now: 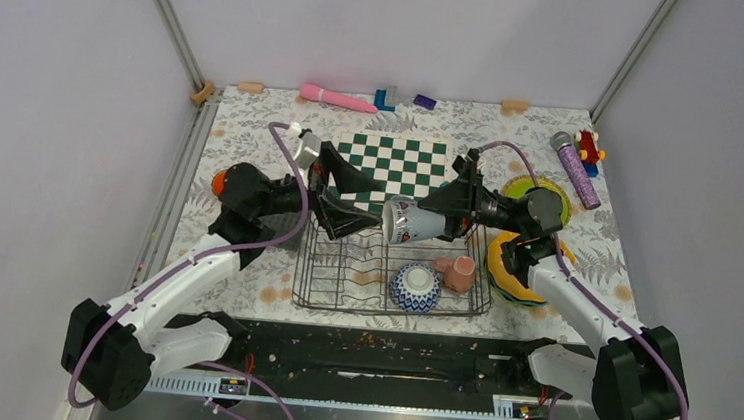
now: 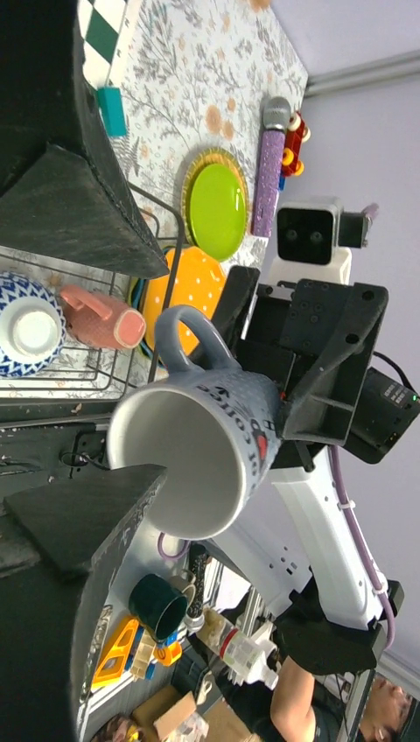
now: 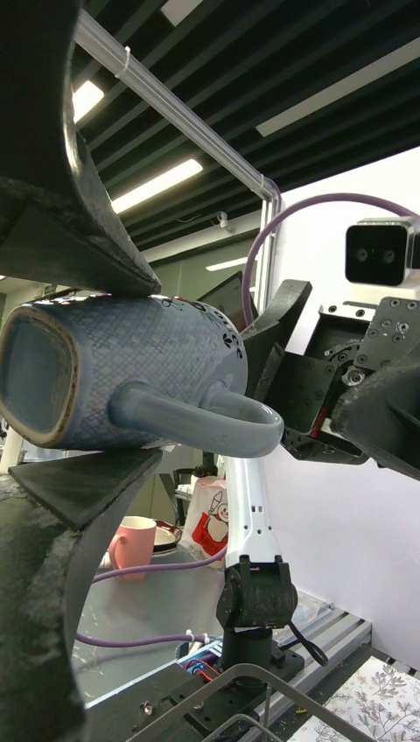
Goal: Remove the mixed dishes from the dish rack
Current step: Pick up the cup from the dish rack.
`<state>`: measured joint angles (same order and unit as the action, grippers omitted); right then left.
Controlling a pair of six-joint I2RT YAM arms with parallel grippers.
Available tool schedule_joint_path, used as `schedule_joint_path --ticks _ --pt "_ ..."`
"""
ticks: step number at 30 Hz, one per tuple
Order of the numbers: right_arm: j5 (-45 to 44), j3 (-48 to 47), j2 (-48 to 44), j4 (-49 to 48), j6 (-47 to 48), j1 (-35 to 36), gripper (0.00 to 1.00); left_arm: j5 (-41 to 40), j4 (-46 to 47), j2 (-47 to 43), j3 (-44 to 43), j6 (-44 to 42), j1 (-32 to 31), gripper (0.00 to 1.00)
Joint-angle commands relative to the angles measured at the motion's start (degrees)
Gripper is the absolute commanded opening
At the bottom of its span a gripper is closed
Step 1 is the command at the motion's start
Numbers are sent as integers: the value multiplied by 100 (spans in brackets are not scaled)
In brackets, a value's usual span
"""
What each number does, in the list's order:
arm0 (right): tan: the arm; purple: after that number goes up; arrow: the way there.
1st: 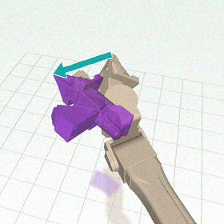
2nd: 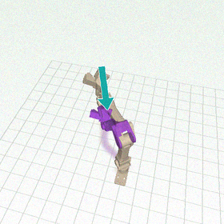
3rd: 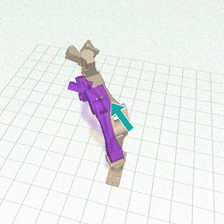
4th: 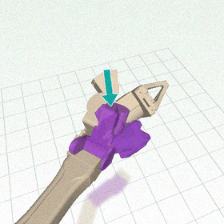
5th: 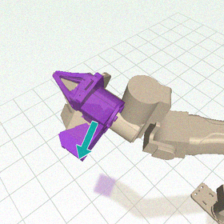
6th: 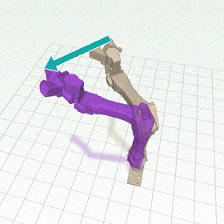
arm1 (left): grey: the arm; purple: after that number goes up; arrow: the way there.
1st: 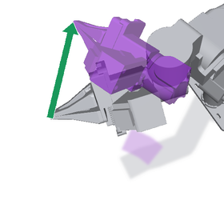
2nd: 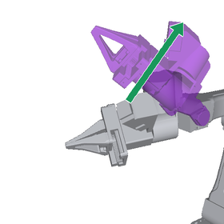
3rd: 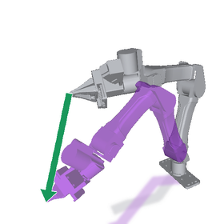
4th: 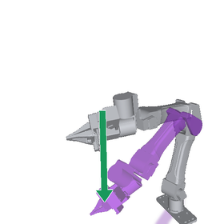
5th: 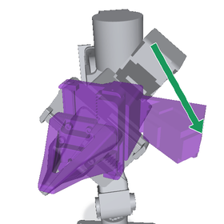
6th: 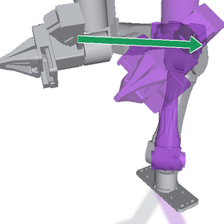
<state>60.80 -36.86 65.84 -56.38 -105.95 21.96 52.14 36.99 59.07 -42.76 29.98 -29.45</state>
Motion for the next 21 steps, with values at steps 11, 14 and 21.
schedule_joint_path --ticks 11,14,21 --pt "82 -120 135 -882 -331 -7 0 9 35 778 -978 -393 -509 58" --pt "90 -112 147 -883 -345 -7 0 56 -165 888 -1119 -591 -602 45" --pt "67 -78 119 -838 -284 -5 4 -646 -798 738 -1143 -1151 -828 0"
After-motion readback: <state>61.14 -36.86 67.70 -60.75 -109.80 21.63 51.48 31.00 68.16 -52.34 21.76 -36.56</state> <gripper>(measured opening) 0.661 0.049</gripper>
